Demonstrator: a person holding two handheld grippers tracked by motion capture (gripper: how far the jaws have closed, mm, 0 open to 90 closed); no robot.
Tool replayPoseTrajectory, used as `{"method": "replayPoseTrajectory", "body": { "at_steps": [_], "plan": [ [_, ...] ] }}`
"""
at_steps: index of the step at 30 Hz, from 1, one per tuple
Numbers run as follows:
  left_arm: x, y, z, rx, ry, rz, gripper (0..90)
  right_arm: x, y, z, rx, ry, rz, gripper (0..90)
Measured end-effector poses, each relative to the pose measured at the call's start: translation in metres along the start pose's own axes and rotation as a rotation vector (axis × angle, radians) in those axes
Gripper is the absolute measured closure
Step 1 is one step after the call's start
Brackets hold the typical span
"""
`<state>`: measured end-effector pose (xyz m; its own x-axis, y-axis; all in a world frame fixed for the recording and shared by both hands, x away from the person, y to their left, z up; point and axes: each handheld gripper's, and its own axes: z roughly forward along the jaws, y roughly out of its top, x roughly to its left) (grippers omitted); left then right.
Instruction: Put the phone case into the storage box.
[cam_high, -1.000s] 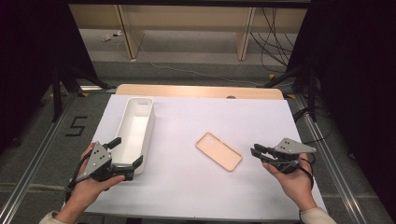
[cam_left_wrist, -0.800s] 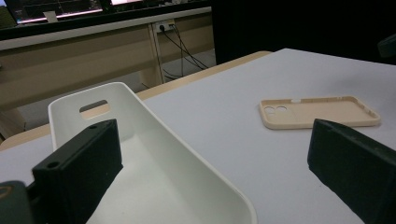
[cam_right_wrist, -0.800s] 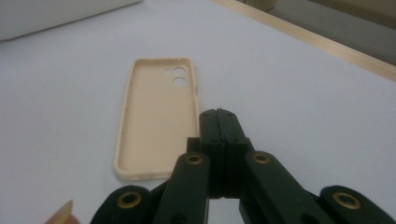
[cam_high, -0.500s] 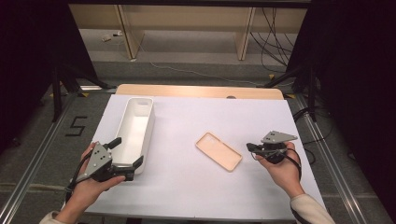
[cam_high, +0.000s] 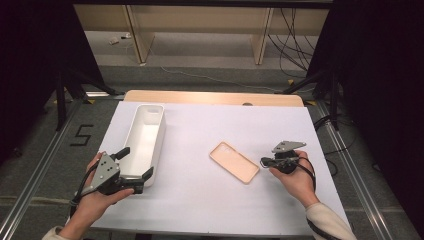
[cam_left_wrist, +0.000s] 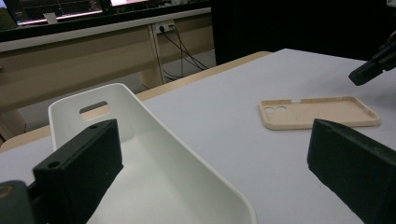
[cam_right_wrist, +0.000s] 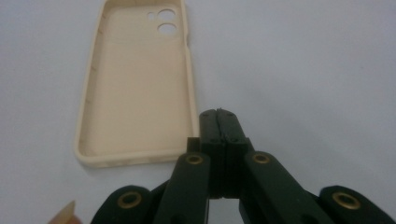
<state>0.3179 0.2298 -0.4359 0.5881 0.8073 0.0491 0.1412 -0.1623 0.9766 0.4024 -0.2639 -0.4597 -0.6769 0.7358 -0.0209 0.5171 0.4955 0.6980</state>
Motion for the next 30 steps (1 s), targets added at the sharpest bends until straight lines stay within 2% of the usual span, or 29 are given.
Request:
{"method": "replayPoseTrajectory", "body": {
  "at_steps": [2, 4, 5, 6, 7, 10, 12, 14, 15, 17, 21, 24, 25, 26, 27, 29, 30],
  "plan": [
    [0.000, 0.000, 0.000, 0.000, 0.001, 0.001, 2.8, 0.000, 0.000, 0.001, 0.011, 0.002, -0.005, 90.0],
    [0.000, 0.000, 0.000, 0.001, 0.000, 0.002, 2.9, 0.000, -0.001, 0.005, -0.008, -0.011, -0.002, 90.0],
    [0.000, 0.000, 0.000, 0.002, -0.001, 0.004, 3.0, 0.000, -0.001, 0.005, 0.021, 0.001, -0.004, 90.0],
    [0.000, 0.000, 0.000, 0.003, 0.001, 0.004, 3.0, 0.001, -0.001, 0.006, 0.016, 0.001, 0.022, 90.0],
    [0.000, 0.000, 0.000, 0.003, 0.001, 0.004, 3.0, 0.000, -0.002, 0.007, 0.025, 0.003, 0.002, 90.0],
    [0.000, 0.000, 0.000, 0.003, 0.000, 0.004, 3.0, 0.000, -0.003, 0.010, 0.016, 0.001, 0.005, 90.0],
    [-0.001, 0.000, 0.000, 0.004, 0.000, 0.005, 3.0, -0.001, -0.002, 0.012, 0.046, 0.014, 0.004, 90.0],
    [-0.001, 0.000, 0.000, 0.003, 0.000, -0.001, 3.0, -0.002, -0.002, 0.015, 0.024, 0.007, 0.002, 90.0],
    [-0.001, 0.000, 0.000, 0.002, 0.001, 0.000, 3.0, -0.001, -0.002, 0.015, 0.031, 0.002, 0.018, 90.0],
    [0.000, 0.000, 0.000, 0.002, 0.000, 0.000, 3.0, -0.004, -0.003, 0.016, 0.028, -0.002, 0.000, 90.0],
    [-0.001, 0.000, 0.001, 0.003, -0.001, 0.000, 3.0, -0.005, -0.003, 0.018, 0.040, 0.001, 0.015, 90.0],
    [-0.001, 0.000, 0.000, 0.003, -0.002, -0.001, 3.0, -0.005, -0.004, 0.020, 0.043, 0.000, 0.000, 90.0],
    [-0.001, 0.000, 0.000, 0.003, -0.002, -0.002, 3.0, -0.005, -0.004, 0.020, 0.067, 0.008, 0.004, 90.0],
    [-0.001, 0.000, 0.000, 0.002, -0.002, -0.002, 3.0, -0.005, -0.004, 0.022, 0.059, 0.002, -0.001, 90.0],
    [-0.001, 0.000, 0.000, 0.002, -0.002, -0.003, 3.1, -0.004, -0.004, 0.022, 0.080, 0.014, -0.006, 90.0],
    [-0.001, 0.000, 0.000, 0.003, -0.002, -0.002, 3.0, -0.002, -0.004, 0.023, 0.073, 0.012, 0.009, 90.0],
    [-0.001, 0.000, 0.000, 0.002, -0.002, -0.002, 3.0, -0.003, -0.005, 0.024, 0.067, 0.009, -0.018, 90.0]
  ]
}}
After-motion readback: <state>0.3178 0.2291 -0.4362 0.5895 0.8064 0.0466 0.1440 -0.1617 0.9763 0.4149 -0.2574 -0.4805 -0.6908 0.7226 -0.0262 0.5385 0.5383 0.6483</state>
